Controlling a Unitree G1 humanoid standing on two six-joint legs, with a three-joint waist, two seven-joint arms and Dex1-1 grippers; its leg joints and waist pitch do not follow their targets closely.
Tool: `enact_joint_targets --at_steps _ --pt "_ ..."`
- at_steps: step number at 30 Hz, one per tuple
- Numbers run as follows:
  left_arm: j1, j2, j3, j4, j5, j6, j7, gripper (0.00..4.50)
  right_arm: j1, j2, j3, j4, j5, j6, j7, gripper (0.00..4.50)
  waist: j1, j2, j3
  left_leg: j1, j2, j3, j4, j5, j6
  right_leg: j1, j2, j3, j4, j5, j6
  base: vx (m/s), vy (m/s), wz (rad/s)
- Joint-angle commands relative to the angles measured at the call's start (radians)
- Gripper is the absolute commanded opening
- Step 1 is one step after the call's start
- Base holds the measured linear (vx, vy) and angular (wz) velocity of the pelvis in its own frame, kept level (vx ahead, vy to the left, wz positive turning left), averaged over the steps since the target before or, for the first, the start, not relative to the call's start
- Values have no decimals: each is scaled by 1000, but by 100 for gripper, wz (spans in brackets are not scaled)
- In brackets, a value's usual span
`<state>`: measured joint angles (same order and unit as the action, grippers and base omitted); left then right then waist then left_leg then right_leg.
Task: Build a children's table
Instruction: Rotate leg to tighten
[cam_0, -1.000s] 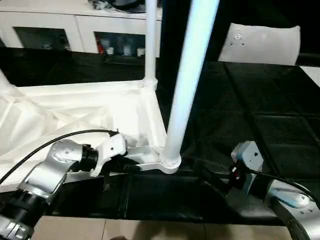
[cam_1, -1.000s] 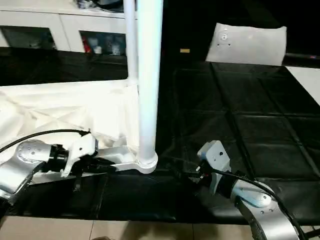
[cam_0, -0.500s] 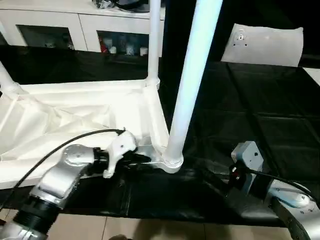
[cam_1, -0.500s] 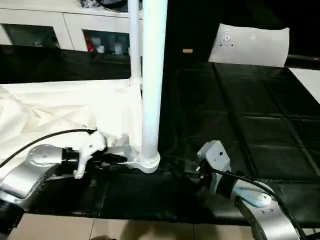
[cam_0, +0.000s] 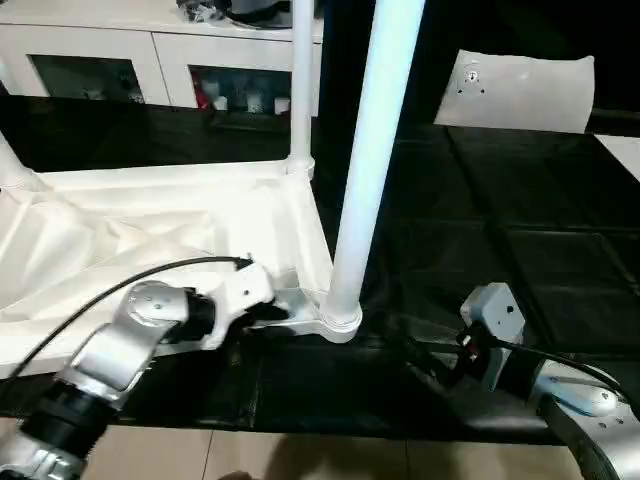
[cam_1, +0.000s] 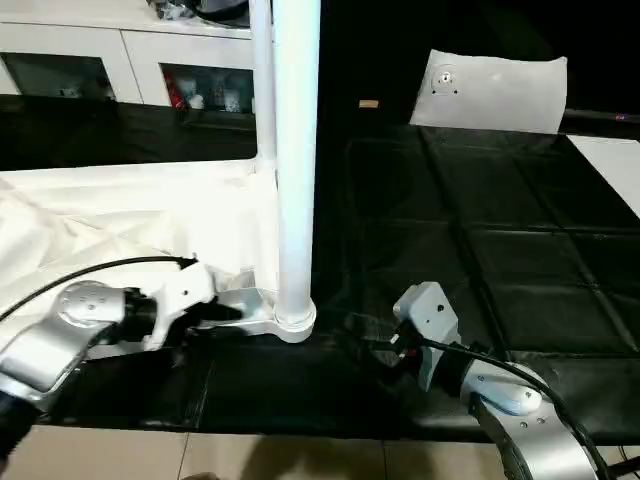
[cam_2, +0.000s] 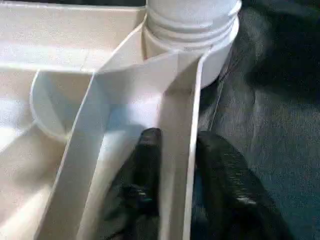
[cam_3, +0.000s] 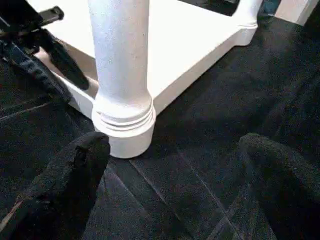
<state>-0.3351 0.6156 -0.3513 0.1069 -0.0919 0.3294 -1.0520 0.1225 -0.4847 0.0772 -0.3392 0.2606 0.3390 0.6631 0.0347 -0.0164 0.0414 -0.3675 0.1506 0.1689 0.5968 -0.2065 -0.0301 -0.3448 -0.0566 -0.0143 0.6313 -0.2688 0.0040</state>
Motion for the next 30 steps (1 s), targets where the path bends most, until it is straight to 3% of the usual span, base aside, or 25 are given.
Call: enact_joint_targets --at_steps 1,6,7,10,12,13,21,25,30 --pt "28 20 -19 -18 14 46 -28 102 -11 -10 0 17 -11 -7 5 450 5 1 -37 15 82 -32 -80 -150 39 18 -89 41 -75 3 -234 0 0 0" --pt "28 16 -8 -5 33 16 4 72 -20 -8 4 22 -10 -7 6 450 7 -1 -39 13 80 -31 -75 -115 57 20 -88 40 -72 62 -239 0 0 0" --pt "26 16 -8 0 36 7 10 40 -22 -7 5 23 -10 -6 6 450 7 -1 -39 12 79 -31 -75 -116 60 20 -88 40 -72 61 -239 0 0 0" --pt "19 0 -12 23 39 -13 15 35 -37 -7 7 32 -3 -2 15 450 7 -3 -36 14 80 -30 -78 -143 53 18 -89 40 -77 9 -236 0 0 0" --pt "18 -4 -11 27 41 -19 15 25 -44 -9 7 36 1 0 20 450 6 2 -36 14 81 -31 -79 -154 45 17 -89 40 -78 -16 -234 0 0 0" --pt "13 -8 -12 37 44 -34 9 6 -59 -14 9 45 18 8 42 450 5 2 -37 16 81 -31 -79 -161 42 17 -88 40 -77 -18 -232 0 0 0" --pt "-21 -14 -52 90 41 -133 -83 3 -159 -29 29 121 127 13 228 450 7 0 -43 13 79 -28 -71 -114 74 20 -91 39 -70 69 -254 0 0 0" --pt "-60 -17 -102 140 67 -248 -182 0 -265 -45 80 257 100 -28 357 411 10 -4 -46 14 78 -26 -68 -94 84 20 -90 36 -68 80 -272 0 0 0" --pt "-93 -17 -133 152 84 -303 -235 0 -323 -56 116 329 72 -59 417 368 21 -7 -50 15 80 -23 -63 -53 105 21 -93 35 -59 146 -285 0 0 0"
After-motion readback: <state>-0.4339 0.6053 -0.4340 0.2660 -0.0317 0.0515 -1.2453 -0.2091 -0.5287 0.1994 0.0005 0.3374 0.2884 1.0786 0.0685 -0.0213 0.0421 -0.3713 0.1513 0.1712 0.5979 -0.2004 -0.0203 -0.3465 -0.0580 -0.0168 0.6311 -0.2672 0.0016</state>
